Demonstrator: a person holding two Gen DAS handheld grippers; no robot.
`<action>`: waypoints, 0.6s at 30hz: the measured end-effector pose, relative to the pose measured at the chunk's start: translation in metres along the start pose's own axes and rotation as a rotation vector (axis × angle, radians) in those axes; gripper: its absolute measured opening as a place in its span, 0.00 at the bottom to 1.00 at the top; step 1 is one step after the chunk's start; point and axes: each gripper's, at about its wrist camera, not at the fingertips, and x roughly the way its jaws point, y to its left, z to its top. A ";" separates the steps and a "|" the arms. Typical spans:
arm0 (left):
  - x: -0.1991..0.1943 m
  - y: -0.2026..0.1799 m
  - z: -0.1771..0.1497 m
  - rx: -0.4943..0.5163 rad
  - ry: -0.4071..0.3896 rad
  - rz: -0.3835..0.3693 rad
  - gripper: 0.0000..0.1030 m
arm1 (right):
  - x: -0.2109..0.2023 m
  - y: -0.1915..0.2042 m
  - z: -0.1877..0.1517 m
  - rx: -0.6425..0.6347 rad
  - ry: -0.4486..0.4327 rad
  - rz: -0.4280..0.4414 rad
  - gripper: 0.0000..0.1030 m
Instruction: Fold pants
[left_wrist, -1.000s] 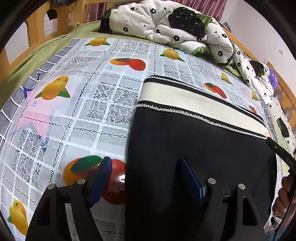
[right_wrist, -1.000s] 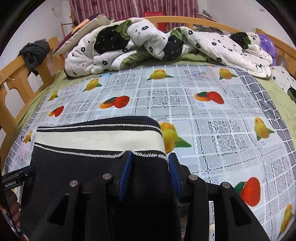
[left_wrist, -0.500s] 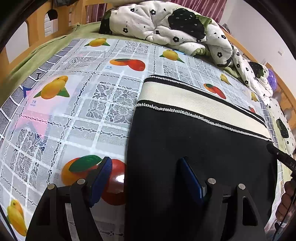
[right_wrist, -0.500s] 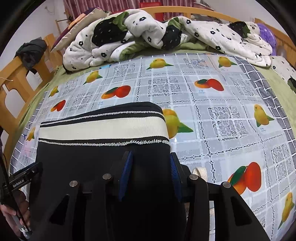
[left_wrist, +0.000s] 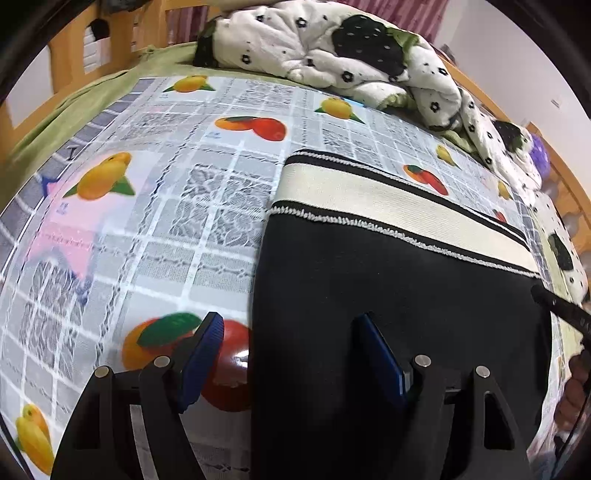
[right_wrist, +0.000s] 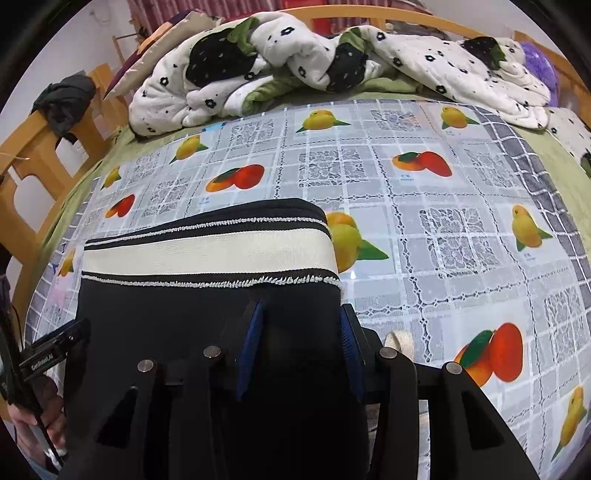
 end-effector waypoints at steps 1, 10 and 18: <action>-0.001 0.002 0.003 0.001 0.000 -0.021 0.72 | 0.001 -0.003 0.002 0.011 0.002 0.012 0.43; 0.015 0.020 0.017 -0.108 0.043 -0.246 0.57 | 0.029 -0.023 0.015 0.162 -0.017 0.201 0.48; 0.017 0.022 0.055 -0.086 0.002 -0.211 0.14 | 0.043 -0.010 0.040 0.102 -0.061 0.230 0.33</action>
